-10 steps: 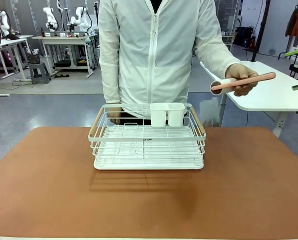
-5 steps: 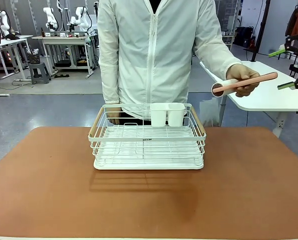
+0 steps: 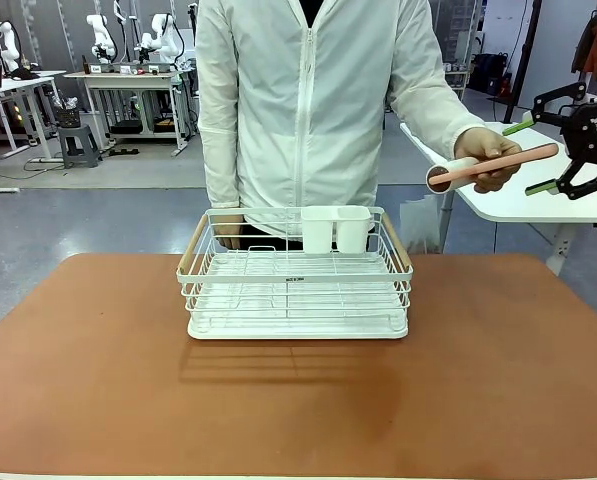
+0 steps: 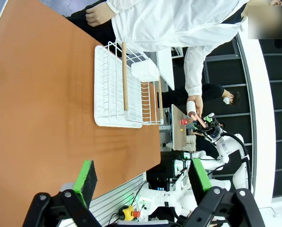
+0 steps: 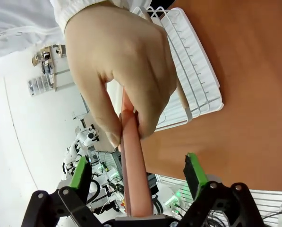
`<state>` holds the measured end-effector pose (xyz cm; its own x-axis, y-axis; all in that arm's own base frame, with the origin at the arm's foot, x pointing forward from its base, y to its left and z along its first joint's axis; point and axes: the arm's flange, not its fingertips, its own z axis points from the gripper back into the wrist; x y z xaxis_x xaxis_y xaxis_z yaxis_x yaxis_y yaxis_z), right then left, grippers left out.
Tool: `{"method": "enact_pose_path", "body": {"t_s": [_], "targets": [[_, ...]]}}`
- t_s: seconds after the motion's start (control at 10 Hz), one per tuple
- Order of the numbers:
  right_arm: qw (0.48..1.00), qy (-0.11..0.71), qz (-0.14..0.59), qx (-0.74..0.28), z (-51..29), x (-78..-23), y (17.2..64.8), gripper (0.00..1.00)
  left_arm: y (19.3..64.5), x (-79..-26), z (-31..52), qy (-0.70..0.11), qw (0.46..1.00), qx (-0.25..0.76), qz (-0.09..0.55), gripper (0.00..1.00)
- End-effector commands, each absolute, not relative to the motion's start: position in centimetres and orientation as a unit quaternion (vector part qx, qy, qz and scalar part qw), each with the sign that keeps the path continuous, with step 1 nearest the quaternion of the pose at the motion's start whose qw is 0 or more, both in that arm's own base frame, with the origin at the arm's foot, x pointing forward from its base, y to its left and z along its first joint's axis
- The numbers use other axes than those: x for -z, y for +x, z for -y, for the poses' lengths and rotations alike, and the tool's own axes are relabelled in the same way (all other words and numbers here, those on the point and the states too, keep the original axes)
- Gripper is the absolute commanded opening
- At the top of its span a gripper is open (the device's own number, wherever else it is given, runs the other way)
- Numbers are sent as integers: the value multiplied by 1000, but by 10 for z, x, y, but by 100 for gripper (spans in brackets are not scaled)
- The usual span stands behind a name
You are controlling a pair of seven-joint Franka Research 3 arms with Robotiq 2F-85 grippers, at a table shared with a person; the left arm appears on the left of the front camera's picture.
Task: Clean the table.
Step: Pick up the Lint Roller when the human hands it over.
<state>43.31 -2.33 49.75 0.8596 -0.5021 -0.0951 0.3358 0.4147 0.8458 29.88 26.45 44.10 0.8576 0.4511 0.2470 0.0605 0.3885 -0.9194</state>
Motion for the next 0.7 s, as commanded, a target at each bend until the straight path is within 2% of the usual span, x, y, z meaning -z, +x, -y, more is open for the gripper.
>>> {"method": "enact_pose_path", "body": {"t_s": [0.0, 0.5, 0.6], "targets": [[829, 479, 104, 269, 14, -498, 433, 100, 297, -443, -266, -541, 796, -121, 242, 100], [829, 468, 147, 268, 17, -494, 439, 100, 297, -443, -266, -541, 796, -121, 242, 100], [827, 470, 154, 268, 19, -494, 440, 94, 297, -443, -266, -541, 796, -121, 242, 100]]}}
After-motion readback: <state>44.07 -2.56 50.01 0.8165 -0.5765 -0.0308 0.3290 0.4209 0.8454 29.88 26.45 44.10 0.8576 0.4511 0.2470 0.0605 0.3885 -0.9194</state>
